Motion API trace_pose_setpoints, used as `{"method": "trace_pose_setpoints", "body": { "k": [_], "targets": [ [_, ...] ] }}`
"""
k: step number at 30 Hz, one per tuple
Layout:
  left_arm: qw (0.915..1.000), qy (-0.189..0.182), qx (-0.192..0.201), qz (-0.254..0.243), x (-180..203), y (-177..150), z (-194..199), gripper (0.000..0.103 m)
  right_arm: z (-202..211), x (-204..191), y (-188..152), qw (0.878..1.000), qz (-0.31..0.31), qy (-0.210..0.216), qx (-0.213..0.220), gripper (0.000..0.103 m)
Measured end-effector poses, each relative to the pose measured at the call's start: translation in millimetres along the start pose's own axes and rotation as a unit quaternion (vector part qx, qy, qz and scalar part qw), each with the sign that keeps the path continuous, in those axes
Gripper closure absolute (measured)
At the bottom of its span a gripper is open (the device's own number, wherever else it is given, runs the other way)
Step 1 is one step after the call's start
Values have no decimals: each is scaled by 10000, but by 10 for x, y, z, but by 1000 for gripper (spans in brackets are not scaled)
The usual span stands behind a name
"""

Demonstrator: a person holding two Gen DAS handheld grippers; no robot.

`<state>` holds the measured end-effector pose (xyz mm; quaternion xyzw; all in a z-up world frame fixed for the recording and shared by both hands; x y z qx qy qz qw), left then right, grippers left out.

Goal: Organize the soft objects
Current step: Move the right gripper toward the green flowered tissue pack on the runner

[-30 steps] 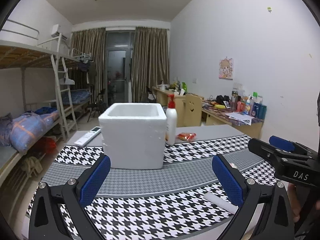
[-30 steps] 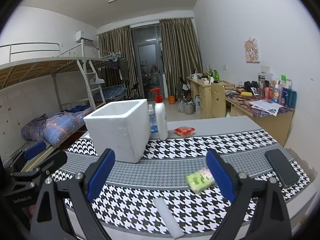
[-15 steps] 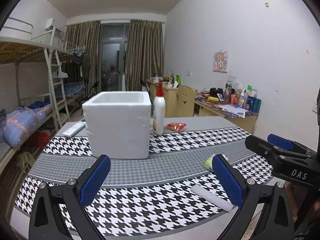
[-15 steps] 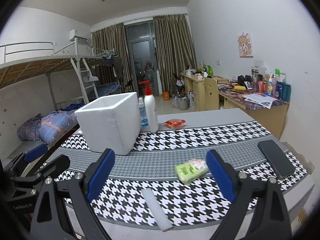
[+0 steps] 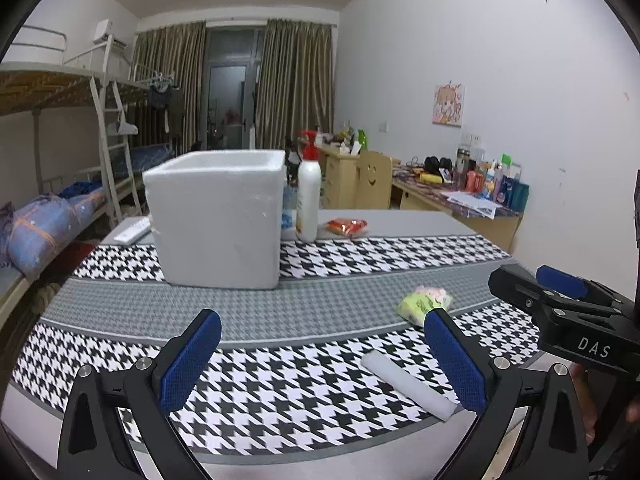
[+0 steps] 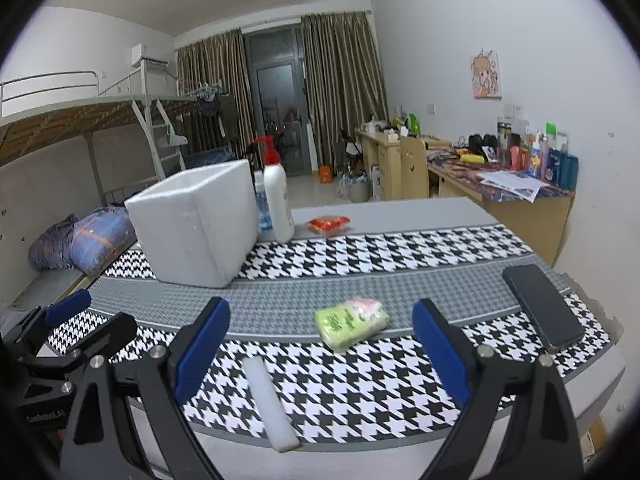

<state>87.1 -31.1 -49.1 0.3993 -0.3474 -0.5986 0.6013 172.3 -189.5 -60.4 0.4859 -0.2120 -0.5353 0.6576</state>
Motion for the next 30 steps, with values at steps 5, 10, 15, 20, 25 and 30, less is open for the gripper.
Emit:
{"method": "trace_pose_setpoints", "body": {
  "k": [5,10,15,20,25,30],
  "targets": [
    [9999,-29,-156,0,104,-64,-106,1,-81,133,-36,9999,-26,-16,-139,8],
    [9995,-76,-317,-15,168,-119,-220,1,-156,218,-63,9997,-66,-42,-249,8],
    [9986,-109,-515,-12,223,-188,-350,1,-240,279,-86,9993,-60,-88,-369,8],
    [9974,-127,-712,-26,288,-256,-445,1,-311,351,-100,9988,-72,-120,-473,8],
    [9958,-206,-895,-32,372,-302,-552,1,-374,402,-117,9981,-97,-145,-583,8],
    [9941,-279,-1047,-20,445,-341,-649,1,-413,409,-124,9979,-84,-129,-634,8]
  ]
}}
Point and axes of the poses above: each gripper's, at about its wrist camera, not at the fingertips, and z roughly against the way its jaws point, x to its right, y to its top, the point moved 6 cm from there along -z, roughly the way its jaws point, and after that the axes turned 9 degrees about -z, right-handed, at the moved point
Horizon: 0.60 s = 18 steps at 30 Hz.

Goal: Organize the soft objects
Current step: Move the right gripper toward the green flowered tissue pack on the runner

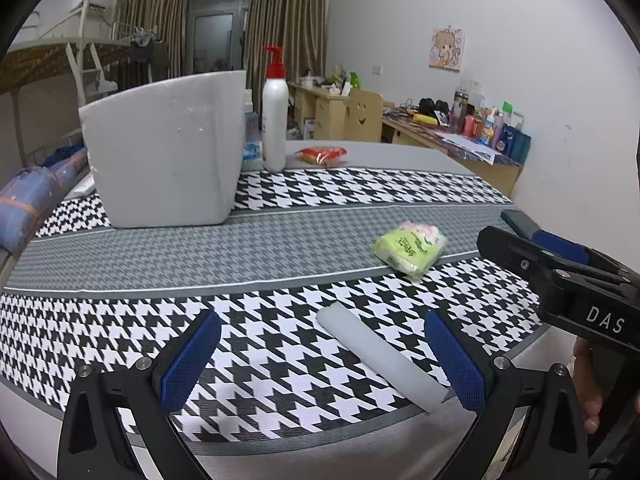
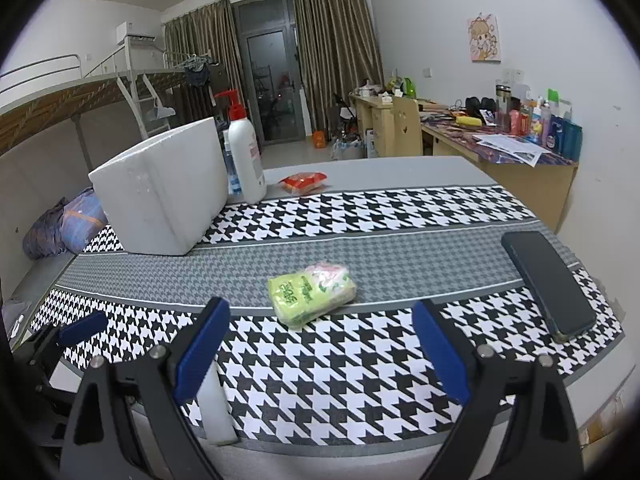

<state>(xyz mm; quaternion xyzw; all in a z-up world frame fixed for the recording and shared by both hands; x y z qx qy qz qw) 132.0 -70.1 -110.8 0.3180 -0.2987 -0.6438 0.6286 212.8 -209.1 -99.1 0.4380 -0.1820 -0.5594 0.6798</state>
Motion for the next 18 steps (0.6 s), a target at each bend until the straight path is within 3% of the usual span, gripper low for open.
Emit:
{"method": "trace_pose_setpoints", "body": {
  "k": [7,13,18],
  "targets": [
    [9997,51,-253,43,39,-40,-139,1,-88,40,-36,9999,18,-19,-150,8],
    [9988,-11,-483,79,96,-52,-280,16,-159,78,-54,9997,23,-14,-255,8],
    [9970,-137,-760,59,188,-102,-388,34,-220,115,-52,9994,-21,33,-342,8]
  ]
}}
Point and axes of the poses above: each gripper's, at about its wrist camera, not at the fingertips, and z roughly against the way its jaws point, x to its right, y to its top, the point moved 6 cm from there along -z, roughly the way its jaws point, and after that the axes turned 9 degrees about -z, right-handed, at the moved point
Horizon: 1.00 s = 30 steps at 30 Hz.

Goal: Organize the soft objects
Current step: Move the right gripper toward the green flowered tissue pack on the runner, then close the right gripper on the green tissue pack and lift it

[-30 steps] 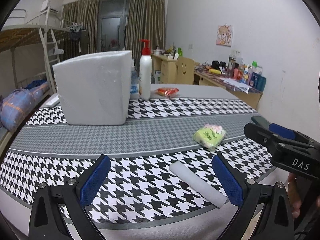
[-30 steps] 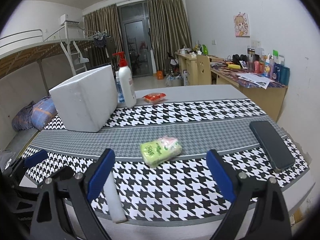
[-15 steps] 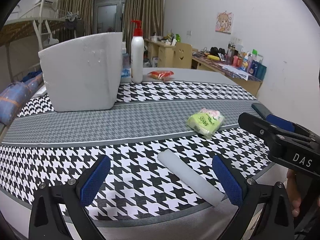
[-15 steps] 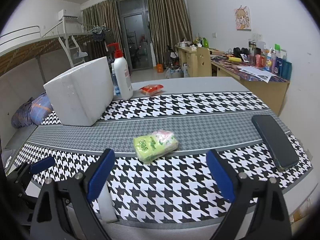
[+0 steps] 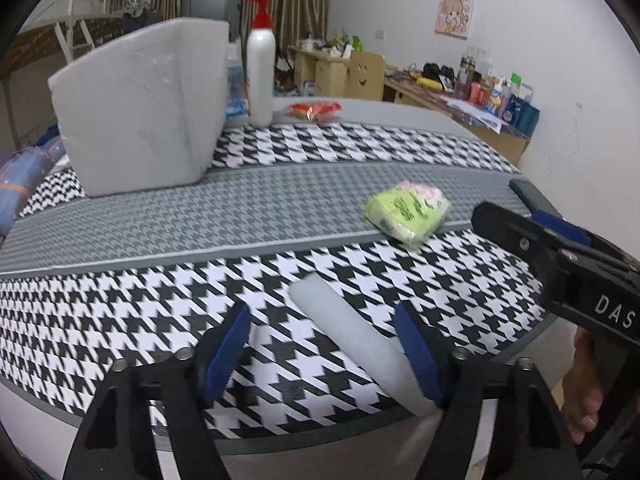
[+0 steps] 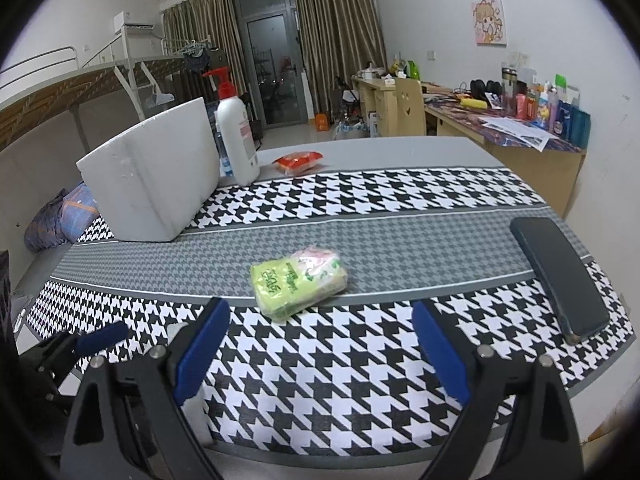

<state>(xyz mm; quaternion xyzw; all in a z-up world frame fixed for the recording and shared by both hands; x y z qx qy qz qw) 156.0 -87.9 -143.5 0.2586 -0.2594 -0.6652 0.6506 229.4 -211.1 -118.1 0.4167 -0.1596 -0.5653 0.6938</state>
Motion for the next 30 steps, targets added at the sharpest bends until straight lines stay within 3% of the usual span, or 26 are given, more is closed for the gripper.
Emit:
{"method": "trace_pose_setpoints", "body": {
  "k": [5,13,15,22,24,30],
  "targets": [
    [9997,-36,-225,-38,36,-54,-71,46,-55,-8,15,10000,43,59,-60,8],
    [9992,140,-316,-191,146,-21,-129,50,-142,-15,25,9996,174,122,-163,8],
    [9988,194,-319,-304,178,-6,-152,62,-144,-19,33,9996,189,137,-166,8],
    [9976,329,-178,-586,160,66,-197,81,-125,5,68,9995,248,111,-174,8],
    [9976,251,-22,-652,128,95,-169,92,-130,1,66,9994,275,101,-190,8],
    [9982,78,90,-583,31,156,-169,94,-260,-35,44,9986,366,127,-351,8]
  ]
}}
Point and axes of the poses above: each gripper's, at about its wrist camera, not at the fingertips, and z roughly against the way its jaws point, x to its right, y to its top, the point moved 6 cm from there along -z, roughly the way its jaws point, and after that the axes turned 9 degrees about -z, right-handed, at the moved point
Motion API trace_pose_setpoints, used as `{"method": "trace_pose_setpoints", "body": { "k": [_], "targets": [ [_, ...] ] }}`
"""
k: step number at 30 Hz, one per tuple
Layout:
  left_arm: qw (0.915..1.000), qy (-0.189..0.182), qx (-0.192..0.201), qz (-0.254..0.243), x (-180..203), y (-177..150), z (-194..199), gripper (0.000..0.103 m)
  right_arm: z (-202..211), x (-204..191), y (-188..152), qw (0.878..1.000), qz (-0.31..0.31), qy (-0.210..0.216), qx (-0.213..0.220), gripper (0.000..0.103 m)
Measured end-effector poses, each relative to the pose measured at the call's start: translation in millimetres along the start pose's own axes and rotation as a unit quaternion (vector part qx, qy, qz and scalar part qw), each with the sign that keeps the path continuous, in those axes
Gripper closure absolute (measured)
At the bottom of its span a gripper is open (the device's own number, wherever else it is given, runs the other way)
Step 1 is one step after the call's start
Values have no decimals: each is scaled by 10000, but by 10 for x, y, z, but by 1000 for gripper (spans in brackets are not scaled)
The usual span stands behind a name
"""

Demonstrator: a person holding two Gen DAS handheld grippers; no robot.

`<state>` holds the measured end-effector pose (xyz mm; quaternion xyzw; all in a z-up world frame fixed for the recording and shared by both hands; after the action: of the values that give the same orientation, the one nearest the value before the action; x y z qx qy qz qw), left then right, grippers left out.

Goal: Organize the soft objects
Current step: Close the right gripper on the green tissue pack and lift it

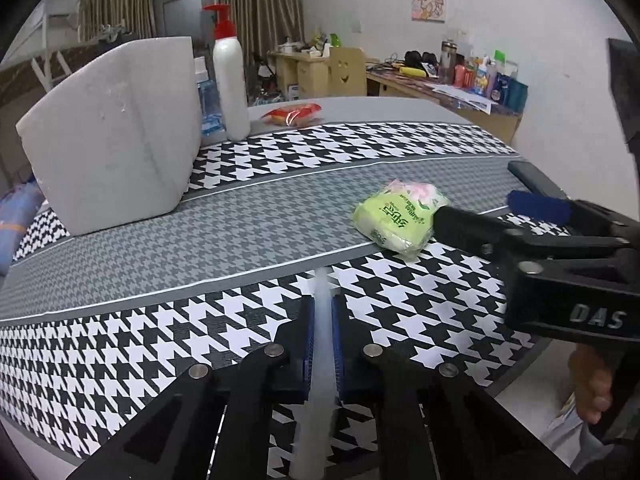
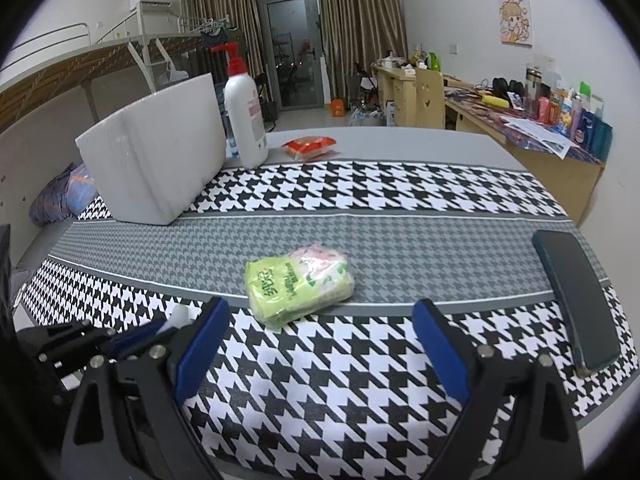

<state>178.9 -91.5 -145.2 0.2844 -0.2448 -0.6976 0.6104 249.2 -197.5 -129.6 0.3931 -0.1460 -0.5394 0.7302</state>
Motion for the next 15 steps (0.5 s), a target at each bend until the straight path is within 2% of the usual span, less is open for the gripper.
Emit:
{"method": "trace_pose_setpoints", "body": {
  "k": [7,15],
  "targets": [
    [9997,-81,240,-59,-47,72,120,94,-197,-57,41,9996,-10,110,-255,8],
    [9995,-93,269,129,-177,99,136,94,-372,-137,108,9986,126,94,-498,8]
  ]
}}
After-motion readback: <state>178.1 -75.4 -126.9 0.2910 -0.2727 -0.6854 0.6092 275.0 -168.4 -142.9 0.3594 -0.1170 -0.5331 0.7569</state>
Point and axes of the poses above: each gripper's, at about its wrist camera, not at the fingertips, and z roughly against the way its jaws point, x to its right, y to its top, the point moved 6 cm from there along -z, roughly the way its jaws point, and after that the axes turned 9 degrees about -z, right-handed, at the moved point
